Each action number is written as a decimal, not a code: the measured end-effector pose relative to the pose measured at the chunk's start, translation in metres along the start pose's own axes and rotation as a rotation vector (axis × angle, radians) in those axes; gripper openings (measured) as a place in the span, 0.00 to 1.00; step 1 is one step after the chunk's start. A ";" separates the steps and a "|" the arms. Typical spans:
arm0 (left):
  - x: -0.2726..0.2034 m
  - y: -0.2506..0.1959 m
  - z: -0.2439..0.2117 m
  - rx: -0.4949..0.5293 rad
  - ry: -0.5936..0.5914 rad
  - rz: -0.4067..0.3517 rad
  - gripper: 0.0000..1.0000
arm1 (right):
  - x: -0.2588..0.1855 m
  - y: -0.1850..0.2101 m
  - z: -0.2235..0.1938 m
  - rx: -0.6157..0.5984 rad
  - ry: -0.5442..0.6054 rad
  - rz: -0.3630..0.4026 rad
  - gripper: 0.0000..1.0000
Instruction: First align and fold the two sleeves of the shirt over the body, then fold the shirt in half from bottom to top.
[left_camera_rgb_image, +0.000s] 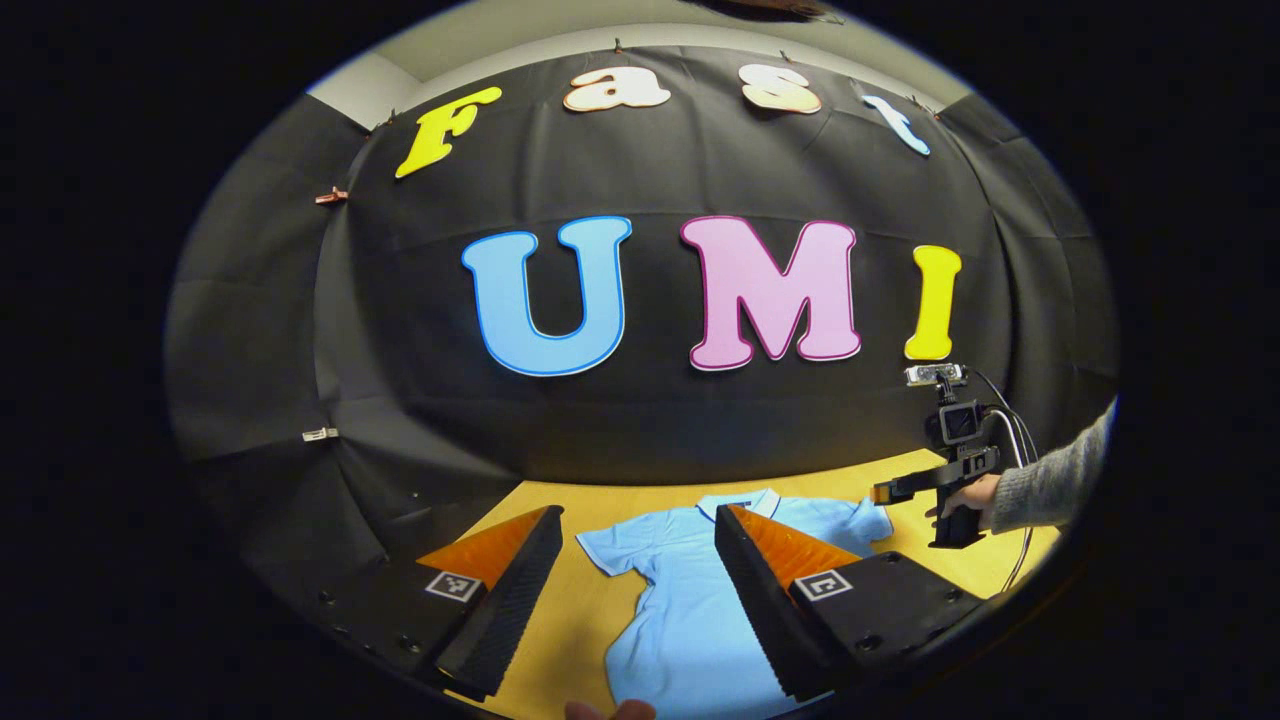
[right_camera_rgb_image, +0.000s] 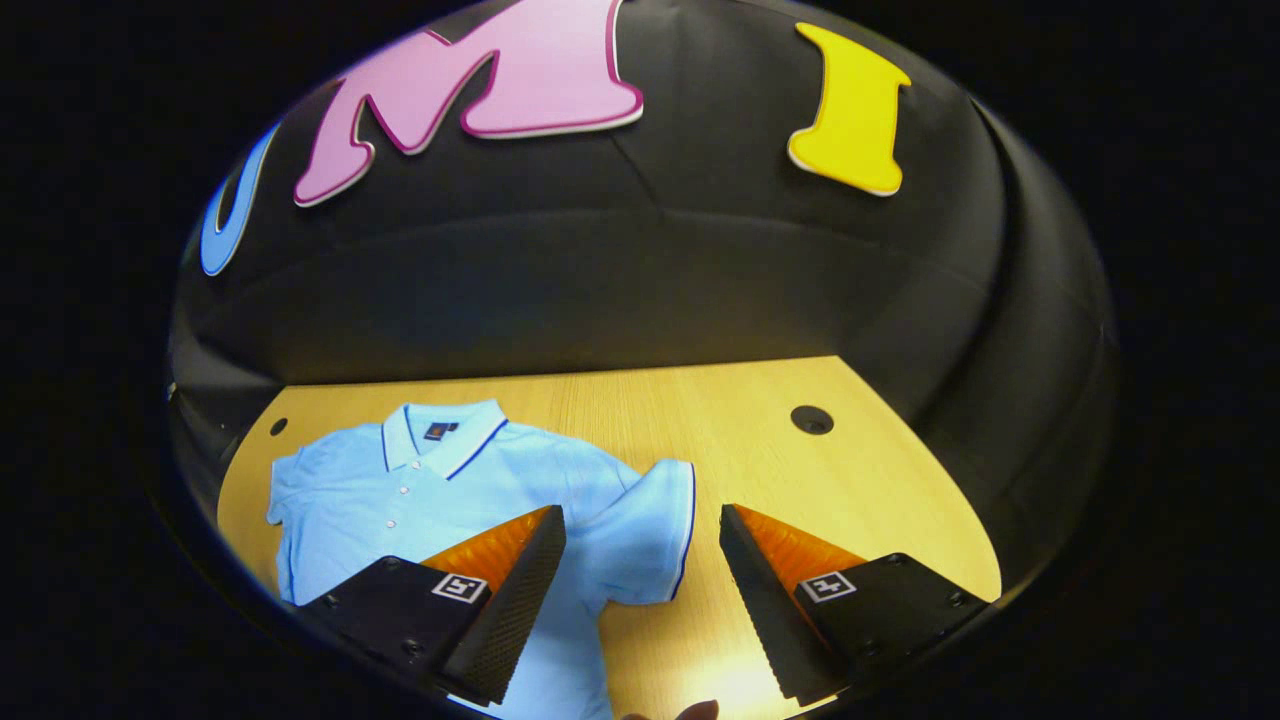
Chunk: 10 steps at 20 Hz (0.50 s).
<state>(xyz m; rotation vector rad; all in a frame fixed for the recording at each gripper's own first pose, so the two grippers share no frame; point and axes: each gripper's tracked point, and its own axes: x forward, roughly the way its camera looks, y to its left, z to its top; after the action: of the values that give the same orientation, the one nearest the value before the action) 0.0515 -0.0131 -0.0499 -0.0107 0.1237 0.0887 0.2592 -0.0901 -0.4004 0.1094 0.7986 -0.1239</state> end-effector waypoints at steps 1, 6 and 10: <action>0.004 0.001 -0.003 0.006 0.010 0.011 0.98 | 0.014 -0.002 -0.006 -0.001 0.022 -0.004 0.96; 0.015 0.006 -0.016 0.010 0.044 0.042 0.98 | 0.060 -0.009 -0.027 0.002 0.119 -0.016 0.96; 0.020 0.009 -0.026 0.009 0.071 0.058 0.98 | 0.072 -0.007 -0.048 0.034 0.203 -0.008 0.96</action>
<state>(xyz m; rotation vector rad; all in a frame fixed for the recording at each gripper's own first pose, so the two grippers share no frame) 0.0668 -0.0028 -0.0786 -0.0011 0.1954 0.1452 0.2739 -0.0950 -0.4856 0.1530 0.9995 -0.1355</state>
